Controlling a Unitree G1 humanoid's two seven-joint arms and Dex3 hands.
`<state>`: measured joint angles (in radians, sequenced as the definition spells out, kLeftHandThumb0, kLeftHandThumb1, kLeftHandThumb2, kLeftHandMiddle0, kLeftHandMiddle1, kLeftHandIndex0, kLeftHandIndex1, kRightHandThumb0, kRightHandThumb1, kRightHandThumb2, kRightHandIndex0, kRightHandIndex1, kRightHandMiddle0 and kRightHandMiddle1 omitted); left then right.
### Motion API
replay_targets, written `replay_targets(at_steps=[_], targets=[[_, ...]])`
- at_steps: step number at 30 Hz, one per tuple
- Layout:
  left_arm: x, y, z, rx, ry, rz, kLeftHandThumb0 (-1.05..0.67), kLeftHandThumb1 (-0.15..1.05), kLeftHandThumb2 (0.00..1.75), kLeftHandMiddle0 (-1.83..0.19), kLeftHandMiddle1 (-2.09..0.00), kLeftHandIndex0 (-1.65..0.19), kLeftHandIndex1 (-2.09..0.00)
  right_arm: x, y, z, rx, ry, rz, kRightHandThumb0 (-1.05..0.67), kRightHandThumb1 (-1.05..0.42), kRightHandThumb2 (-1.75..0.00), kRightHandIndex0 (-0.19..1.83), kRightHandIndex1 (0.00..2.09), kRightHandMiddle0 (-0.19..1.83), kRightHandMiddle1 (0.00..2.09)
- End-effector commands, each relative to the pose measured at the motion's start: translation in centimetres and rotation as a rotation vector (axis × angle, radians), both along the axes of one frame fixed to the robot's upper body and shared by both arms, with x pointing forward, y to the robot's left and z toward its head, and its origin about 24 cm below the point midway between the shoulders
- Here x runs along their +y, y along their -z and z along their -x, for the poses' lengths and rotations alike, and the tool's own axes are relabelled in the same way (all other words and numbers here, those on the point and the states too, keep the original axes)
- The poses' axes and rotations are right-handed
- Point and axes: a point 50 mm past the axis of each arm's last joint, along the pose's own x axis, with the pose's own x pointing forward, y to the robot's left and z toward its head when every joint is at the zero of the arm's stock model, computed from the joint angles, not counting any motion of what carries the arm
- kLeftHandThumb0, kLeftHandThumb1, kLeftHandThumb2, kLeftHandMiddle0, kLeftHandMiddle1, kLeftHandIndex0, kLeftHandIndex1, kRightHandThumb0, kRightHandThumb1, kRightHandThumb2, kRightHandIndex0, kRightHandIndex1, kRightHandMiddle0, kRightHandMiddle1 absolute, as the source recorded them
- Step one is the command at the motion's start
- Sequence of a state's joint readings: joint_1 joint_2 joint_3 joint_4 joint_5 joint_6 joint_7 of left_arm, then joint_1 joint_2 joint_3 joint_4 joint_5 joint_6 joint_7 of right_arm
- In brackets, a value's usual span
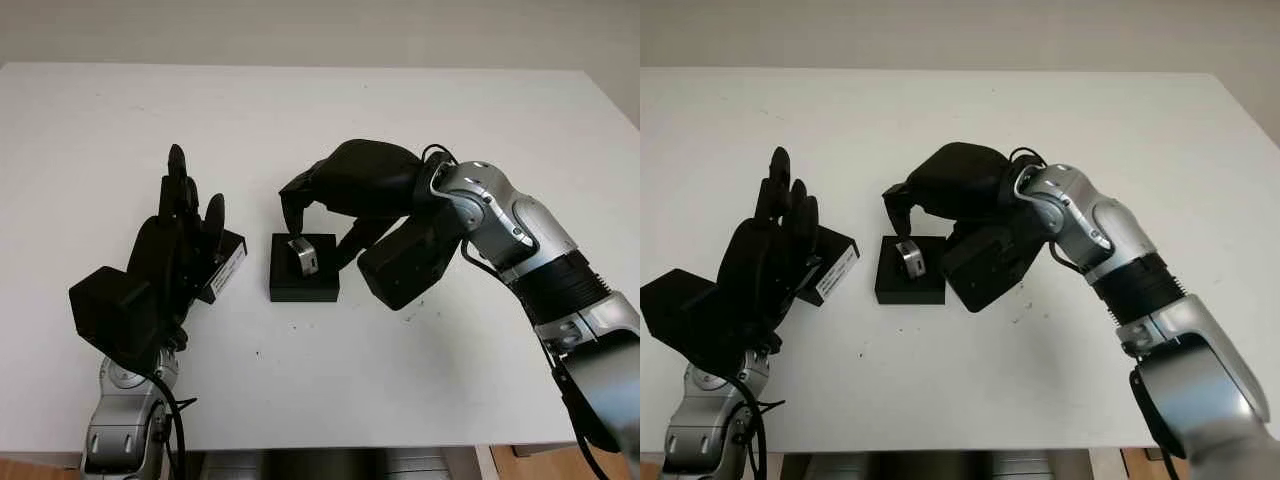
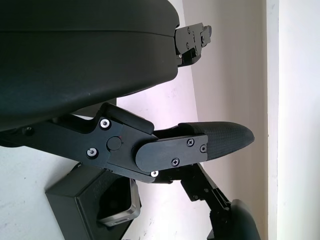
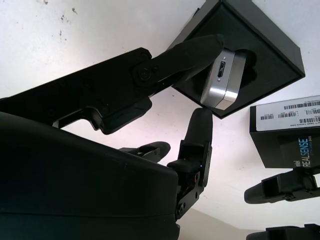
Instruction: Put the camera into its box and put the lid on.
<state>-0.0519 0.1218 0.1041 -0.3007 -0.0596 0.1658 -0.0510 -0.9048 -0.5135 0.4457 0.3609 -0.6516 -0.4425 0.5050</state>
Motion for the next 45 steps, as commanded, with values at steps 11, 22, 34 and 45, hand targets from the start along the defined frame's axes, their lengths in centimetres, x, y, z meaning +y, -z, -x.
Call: replay_targets(at_steps=[11,22,34,45], targets=[[-0.07,-0.28,0.19,-0.015,-0.005,0.001,-0.72,1.05,0.56,0.19,0.0,0.19,0.0,0.43,0.15,0.0,-0.014,0.006,0.002,-0.74,-0.94,-0.05,0.37,0.05,0.15,0.9],[-0.14,-0.34,0.13,-0.012,-0.004,0.001,-0.72,1.05,0.57,0.19,0.0,0.19,0.0,0.49,-0.12,-0.06,-0.002,0.003,0.002,-0.73,-0.94,-0.05,0.38,0.06,0.2,0.9],[-0.16,-0.36,0.2,-0.015,-0.01,0.009,-0.72,1.05,0.56,0.19,0.0,0.19,0.0,0.64,0.13,0.21,0.001,-0.005,0.029,-0.74,-0.95,-0.06,0.39,0.06,0.23,1.17],[-0.22,-0.34,0.2,-0.017,-0.009,0.007,-0.72,1.05,0.57,0.19,0.0,0.19,0.0,0.79,0.8,0.5,0.033,-0.002,0.004,-0.74,-0.94,-0.05,0.42,0.07,0.28,1.2]])
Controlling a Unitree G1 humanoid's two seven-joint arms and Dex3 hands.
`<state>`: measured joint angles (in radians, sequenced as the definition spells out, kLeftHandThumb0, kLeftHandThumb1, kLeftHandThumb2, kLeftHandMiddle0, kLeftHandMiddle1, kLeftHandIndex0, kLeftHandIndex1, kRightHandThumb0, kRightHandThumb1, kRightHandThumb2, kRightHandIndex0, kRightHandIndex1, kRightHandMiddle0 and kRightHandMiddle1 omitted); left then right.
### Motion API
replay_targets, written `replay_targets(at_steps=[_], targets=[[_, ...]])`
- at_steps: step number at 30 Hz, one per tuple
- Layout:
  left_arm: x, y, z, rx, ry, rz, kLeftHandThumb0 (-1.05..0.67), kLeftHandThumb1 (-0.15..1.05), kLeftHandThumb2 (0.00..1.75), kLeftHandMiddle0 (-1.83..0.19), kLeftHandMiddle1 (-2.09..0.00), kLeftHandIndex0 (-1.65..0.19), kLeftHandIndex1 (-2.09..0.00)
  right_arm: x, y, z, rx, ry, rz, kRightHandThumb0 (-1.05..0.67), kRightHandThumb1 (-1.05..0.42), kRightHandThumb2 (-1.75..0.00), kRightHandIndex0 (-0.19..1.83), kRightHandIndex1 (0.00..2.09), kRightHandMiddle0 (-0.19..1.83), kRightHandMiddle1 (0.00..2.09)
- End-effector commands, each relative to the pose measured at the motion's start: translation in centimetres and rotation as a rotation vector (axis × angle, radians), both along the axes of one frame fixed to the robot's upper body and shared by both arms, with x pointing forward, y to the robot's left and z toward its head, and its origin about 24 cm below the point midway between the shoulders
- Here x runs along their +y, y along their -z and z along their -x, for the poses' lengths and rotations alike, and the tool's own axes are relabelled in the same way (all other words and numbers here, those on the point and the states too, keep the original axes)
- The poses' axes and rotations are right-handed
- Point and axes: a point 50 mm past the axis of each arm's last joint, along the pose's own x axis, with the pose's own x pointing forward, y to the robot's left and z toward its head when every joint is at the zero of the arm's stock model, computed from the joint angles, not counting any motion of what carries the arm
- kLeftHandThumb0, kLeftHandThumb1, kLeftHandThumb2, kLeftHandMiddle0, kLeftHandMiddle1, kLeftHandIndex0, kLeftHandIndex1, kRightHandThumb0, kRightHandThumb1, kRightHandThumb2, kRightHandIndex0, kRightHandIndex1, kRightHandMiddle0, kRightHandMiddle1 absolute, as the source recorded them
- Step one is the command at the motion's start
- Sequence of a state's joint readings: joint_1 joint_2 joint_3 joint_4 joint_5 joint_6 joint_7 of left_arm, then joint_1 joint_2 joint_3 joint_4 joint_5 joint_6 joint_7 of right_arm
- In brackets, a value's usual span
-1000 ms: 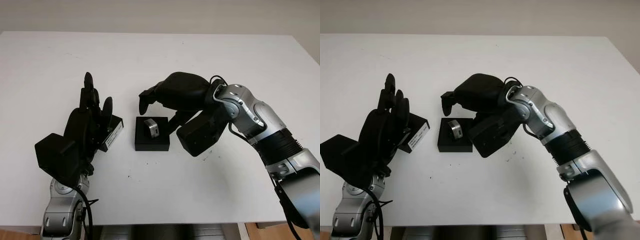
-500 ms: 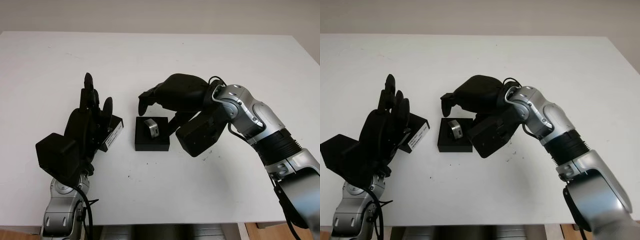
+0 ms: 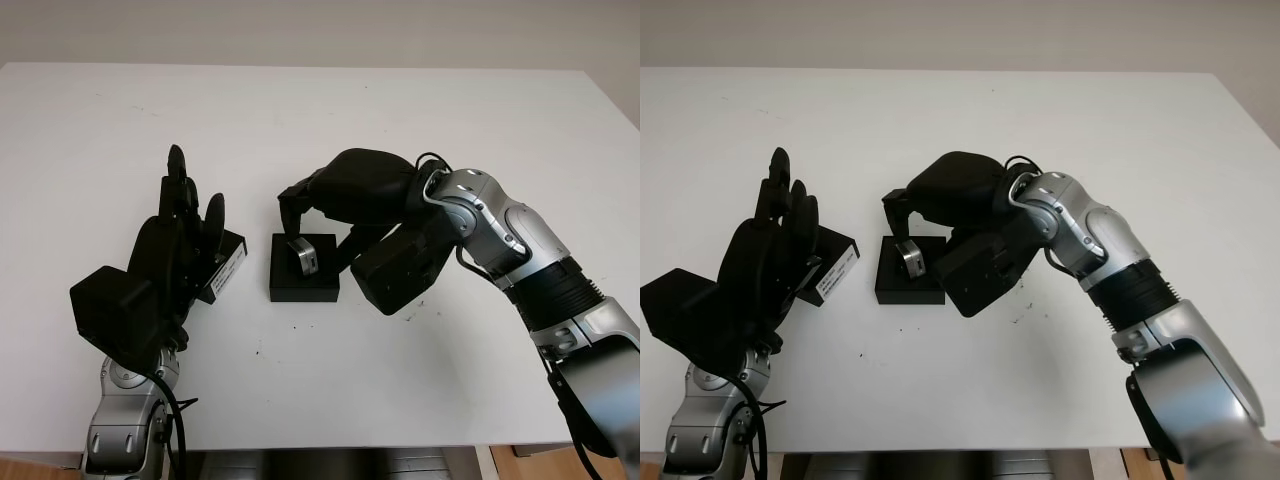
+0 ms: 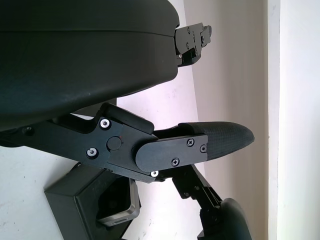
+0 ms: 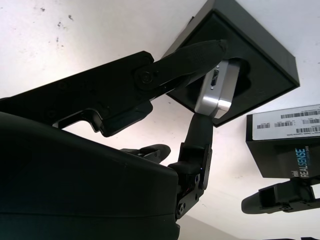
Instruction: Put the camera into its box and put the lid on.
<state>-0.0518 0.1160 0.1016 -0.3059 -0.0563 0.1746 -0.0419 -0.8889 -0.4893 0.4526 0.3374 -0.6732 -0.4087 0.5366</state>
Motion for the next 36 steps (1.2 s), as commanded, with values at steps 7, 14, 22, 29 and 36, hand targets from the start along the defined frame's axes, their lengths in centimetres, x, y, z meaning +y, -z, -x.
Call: replay_targets(at_steps=[7,14,22,29,36], targets=[[-0.2,-0.3,0.2,-0.022,-0.004,0.011,-0.72,1.05,0.56,0.19,0.0,0.19,0.0,0.6,0.6,0.6,0.019,-0.018,0.008,-0.74,-0.96,-0.06,0.41,0.07,0.26,1.25],[-0.3,-0.2,0.2,-0.023,-0.007,0.006,-0.72,1.05,0.57,0.19,0.0,0.19,0.0,1.1,0.9,0.7,0.037,-0.034,0.041,-0.75,-0.98,-0.06,0.4,0.06,0.17,1.5],[-0.3,-0.3,0.3,-0.024,-0.013,0.01,-0.73,1.05,0.55,0.19,0.0,0.19,0.0,1.2,1.2,0.6,0.044,-0.038,0.028,-0.73,-0.97,-0.05,0.46,0.09,0.22,1.6],[-0.3,-0.2,0.4,-0.021,-0.013,0.011,-0.72,1.05,0.56,0.19,0.0,0.19,0.0,0.8,1.4,0.5,0.051,-0.023,0.032,-0.43,-0.98,-0.05,0.56,0.15,0.35,1.68],[-0.2,-0.2,0.4,-0.022,-0.013,0.011,-0.72,1.05,0.56,0.19,0.0,0.19,0.0,0.5,1.5,0.4,0.04,-0.026,0.026,-0.43,-0.98,-0.05,0.3,0.82,0.28,1.79]])
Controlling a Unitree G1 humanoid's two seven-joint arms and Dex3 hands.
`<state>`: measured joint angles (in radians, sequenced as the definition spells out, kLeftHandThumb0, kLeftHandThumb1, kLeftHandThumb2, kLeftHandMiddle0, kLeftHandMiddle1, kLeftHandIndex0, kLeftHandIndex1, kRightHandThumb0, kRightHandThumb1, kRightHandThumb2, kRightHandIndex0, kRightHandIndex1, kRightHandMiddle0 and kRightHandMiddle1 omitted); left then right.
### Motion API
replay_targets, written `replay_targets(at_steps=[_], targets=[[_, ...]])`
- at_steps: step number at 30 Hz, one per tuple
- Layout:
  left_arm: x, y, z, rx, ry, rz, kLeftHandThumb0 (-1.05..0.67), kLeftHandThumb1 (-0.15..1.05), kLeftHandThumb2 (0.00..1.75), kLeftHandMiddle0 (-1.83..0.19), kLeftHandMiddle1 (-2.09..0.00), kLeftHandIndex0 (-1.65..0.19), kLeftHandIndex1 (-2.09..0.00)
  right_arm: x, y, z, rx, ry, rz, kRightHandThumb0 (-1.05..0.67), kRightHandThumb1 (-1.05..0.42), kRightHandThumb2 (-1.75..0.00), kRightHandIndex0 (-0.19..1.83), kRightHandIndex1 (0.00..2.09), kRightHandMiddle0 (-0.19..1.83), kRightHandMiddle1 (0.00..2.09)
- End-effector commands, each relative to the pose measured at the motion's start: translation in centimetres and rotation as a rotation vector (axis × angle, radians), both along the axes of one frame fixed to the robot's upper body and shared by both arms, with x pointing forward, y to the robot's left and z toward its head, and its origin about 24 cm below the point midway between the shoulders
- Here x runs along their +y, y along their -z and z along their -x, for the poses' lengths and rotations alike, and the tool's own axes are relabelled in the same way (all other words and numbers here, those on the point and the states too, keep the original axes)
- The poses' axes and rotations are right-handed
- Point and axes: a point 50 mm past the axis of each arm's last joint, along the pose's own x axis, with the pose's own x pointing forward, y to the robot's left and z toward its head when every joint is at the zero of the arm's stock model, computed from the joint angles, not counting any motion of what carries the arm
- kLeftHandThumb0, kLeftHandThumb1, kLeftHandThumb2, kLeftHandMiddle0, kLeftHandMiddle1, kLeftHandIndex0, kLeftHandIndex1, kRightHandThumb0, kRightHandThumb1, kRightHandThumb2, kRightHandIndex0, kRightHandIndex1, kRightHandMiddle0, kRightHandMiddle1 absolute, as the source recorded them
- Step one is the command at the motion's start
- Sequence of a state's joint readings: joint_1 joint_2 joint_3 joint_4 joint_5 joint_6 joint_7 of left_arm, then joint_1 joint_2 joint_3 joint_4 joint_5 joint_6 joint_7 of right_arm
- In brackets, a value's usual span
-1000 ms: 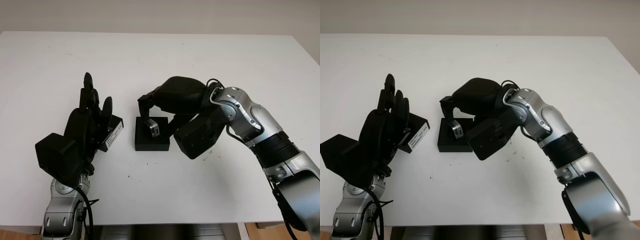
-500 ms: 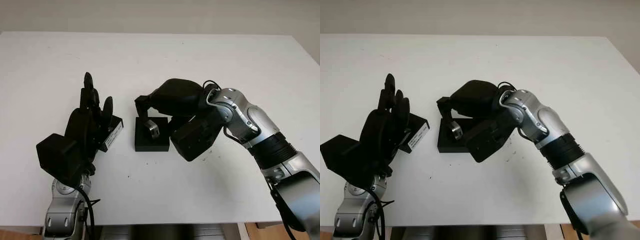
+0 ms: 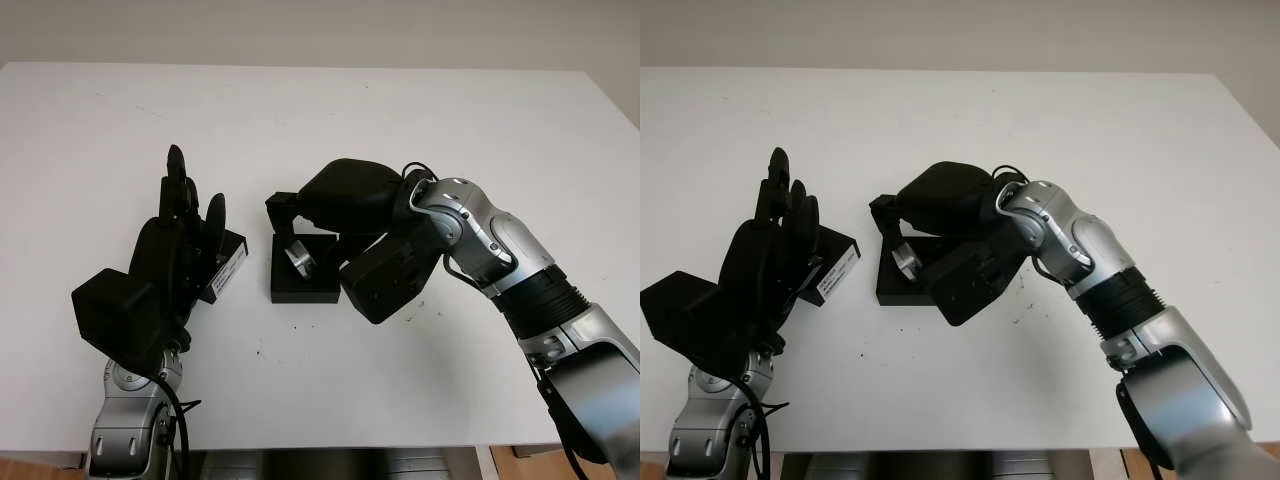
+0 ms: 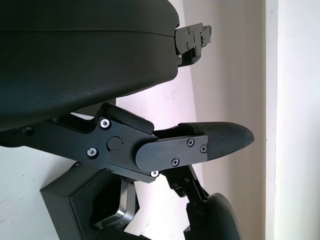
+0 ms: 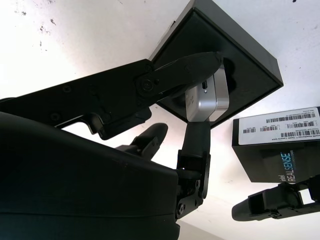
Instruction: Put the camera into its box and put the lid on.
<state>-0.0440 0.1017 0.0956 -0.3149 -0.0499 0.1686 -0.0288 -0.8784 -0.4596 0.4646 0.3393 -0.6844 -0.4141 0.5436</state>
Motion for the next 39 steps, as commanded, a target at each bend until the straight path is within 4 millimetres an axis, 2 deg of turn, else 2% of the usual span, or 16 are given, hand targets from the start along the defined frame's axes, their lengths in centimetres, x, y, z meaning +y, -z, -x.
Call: replay_targets(at_steps=[1,9,12,18,19,22,24,28,31,35,39], targets=[[0.0,-0.3,0.2,-0.015,-0.005,0.001,-0.72,1.05,0.56,0.19,0.0,0.19,0.0,-0.3,0.7,0.1,0.015,-0.001,0.022,-0.44,-0.99,-0.06,0.28,0.85,0.27,1.81],[0.1,-0.2,0.1,-0.01,0.003,-0.001,-0.72,1.05,0.56,0.19,0.0,0.19,0.0,0.1,-0.1,0.1,-0.052,-0.037,0.054,-0.47,-0.97,-0.05,0.24,0.92,0.22,1.8],[0.1,-0.3,0.2,-0.007,0.005,-0.005,-0.72,1.05,0.56,0.19,0.0,0.19,0.0,0.3,-0.6,0.1,-0.061,-0.046,0.021,-0.46,-0.95,-0.05,0.14,1.19,0.23,1.82],[0.1,-0.2,0.2,-0.003,0.002,-0.008,-0.72,1.05,0.56,0.19,0.0,0.19,0.0,0.2,-2.0,-0.9,-0.062,-0.008,-0.129,-0.42,-0.95,-0.05,0.18,1.17,0.33,1.69],[0.1,-0.2,0.2,-0.001,0.001,-0.009,-0.72,1.05,0.56,0.19,0.0,0.19,0.0,0.1,-2.1,-1.0,-0.059,-0.005,-0.151,-0.4,-0.96,-0.05,0.12,1.3,0.3,1.72],[0.1,-0.3,0.2,-0.001,0.002,-0.013,-0.72,1.05,0.56,0.19,0.0,0.19,0.0,0.0,-2.5,-1.4,-0.061,-0.008,-0.211,-0.41,-0.97,-0.06,0.08,1.44,0.32,1.67],[0.1,-0.3,0.2,-0.001,0.001,-0.012,-0.72,1.05,0.56,0.19,0.0,0.19,0.0,-0.1,-2.8,-1.7,-0.045,0.009,-0.237,-0.42,-0.98,-0.06,0.09,1.41,0.33,1.64],[0.2,-0.3,0.1,0.002,0.005,-0.017,-0.73,1.05,0.56,0.19,0.0,0.19,0.0,-0.3,-3.5,-2.3,-0.022,0.043,-0.246,-0.4,-0.98,-0.05,0.18,1.19,0.35,1.5],[0.2,-0.4,0.1,-0.001,0.008,-0.02,-0.72,1.05,0.56,0.19,0.0,0.19,0.0,-0.4,-3.8,-2.4,-0.023,0.049,-0.237,-0.41,-0.98,-0.05,0.22,1.14,0.39,1.43],[0.2,-0.4,0.1,-0.002,0.009,-0.017,-0.71,1.05,0.56,0.19,0.0,0.19,0.0,-0.6,-3.7,-2.3,-0.016,0.057,-0.234,-0.4,-0.97,-0.05,0.24,1.1,0.42,1.4],[0.2,-0.5,0.1,-0.004,0.009,-0.019,-0.71,1.05,0.56,0.19,0.0,0.19,0.0,-0.8,-3.1,-2.3,0.026,0.069,-0.255,-0.4,-0.96,-0.05,0.27,0.95,0.44,1.37]])
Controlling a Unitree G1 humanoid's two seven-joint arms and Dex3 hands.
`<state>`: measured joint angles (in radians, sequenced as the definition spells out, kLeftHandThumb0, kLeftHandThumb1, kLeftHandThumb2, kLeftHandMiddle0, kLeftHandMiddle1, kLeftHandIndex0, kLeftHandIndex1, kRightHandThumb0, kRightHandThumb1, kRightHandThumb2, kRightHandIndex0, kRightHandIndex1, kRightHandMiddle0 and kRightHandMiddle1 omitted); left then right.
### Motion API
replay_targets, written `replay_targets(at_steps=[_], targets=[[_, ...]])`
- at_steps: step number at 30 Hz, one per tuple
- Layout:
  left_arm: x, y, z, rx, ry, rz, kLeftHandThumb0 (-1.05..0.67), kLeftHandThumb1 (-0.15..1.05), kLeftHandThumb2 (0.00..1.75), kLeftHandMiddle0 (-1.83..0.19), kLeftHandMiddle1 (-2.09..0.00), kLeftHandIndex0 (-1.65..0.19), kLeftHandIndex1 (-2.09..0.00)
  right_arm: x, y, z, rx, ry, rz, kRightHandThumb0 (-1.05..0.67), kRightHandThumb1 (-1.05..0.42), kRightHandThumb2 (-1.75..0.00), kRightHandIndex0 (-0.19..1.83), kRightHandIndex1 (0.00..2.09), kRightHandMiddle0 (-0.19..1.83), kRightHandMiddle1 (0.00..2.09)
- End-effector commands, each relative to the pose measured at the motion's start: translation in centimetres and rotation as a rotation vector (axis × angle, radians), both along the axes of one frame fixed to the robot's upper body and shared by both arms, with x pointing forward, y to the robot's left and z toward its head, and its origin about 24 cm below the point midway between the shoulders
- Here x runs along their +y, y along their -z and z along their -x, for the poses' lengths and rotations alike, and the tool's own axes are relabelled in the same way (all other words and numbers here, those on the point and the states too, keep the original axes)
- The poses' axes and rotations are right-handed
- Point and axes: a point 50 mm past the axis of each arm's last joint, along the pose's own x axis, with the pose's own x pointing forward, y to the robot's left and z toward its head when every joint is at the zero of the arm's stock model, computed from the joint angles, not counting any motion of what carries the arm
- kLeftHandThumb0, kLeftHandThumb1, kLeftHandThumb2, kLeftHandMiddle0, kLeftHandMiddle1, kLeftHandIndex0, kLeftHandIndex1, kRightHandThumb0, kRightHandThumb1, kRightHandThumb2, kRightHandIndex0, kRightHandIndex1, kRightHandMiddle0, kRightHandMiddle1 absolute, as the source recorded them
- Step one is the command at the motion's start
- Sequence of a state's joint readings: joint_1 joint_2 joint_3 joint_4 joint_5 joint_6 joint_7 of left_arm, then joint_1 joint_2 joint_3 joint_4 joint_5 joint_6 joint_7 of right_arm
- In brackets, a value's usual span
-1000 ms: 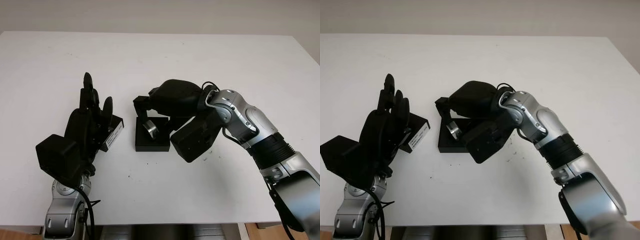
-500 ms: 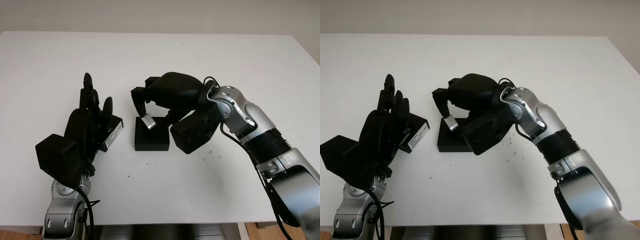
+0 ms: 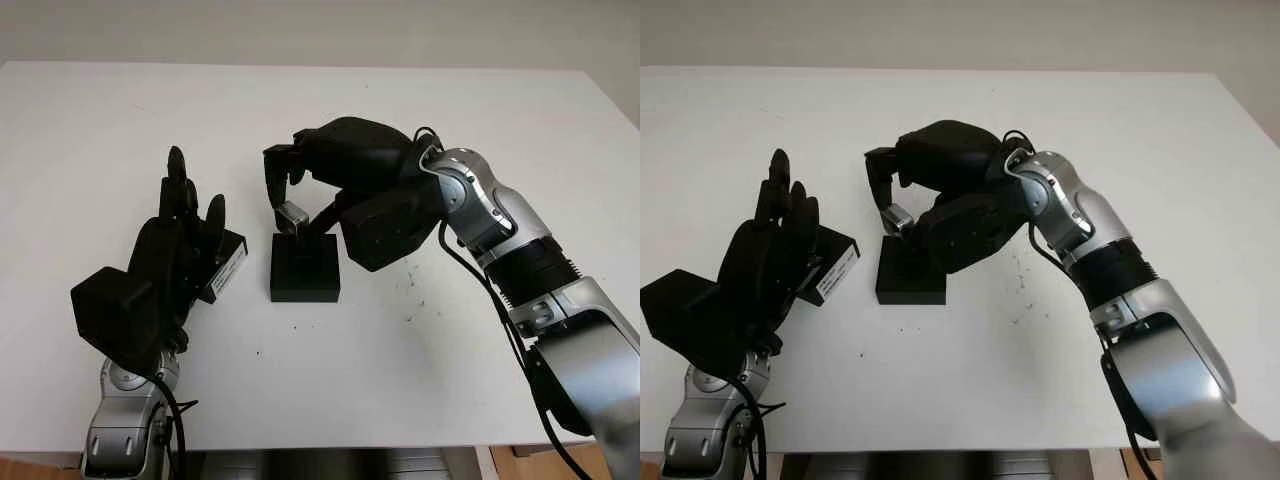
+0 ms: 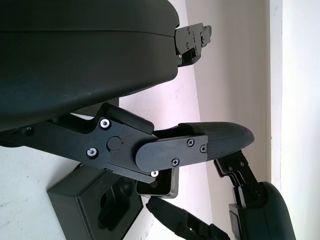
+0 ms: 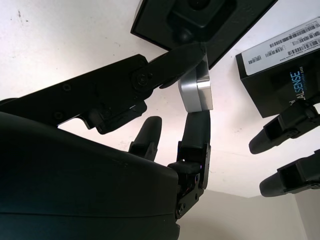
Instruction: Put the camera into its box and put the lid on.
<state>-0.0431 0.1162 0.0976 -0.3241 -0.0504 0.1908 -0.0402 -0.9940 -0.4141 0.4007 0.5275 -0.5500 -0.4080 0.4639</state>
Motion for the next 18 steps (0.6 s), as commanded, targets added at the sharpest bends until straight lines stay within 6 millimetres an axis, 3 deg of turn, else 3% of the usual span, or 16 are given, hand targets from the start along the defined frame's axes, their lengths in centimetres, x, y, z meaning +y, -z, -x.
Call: replay_targets(at_steps=[1,9,18], targets=[[0.0,-0.4,0.1,-0.018,0.001,-0.002,-0.71,1.05,0.56,0.19,0.0,0.19,0.0,-0.5,-0.2,0.0,0.025,0.017,-0.032,-0.39,-0.97,-0.06,0.26,0.93,0.43,1.37],[0.2,-0.4,0.2,-0.019,0.007,0.003,-0.71,1.05,0.56,0.19,0.0,0.19,0.0,-2.2,1.3,0.3,0.191,0.13,-0.128,-0.4,-0.99,-0.05,0.38,0.34,0.38,1.4],[0.3,-0.4,0.2,-0.015,0.01,-0.004,-0.71,1.05,0.56,0.19,0.0,0.19,0.0,-3.4,2.1,0.9,0.249,0.158,-0.235,-0.45,-1.0,-0.06,0.41,0.28,0.34,1.52]])
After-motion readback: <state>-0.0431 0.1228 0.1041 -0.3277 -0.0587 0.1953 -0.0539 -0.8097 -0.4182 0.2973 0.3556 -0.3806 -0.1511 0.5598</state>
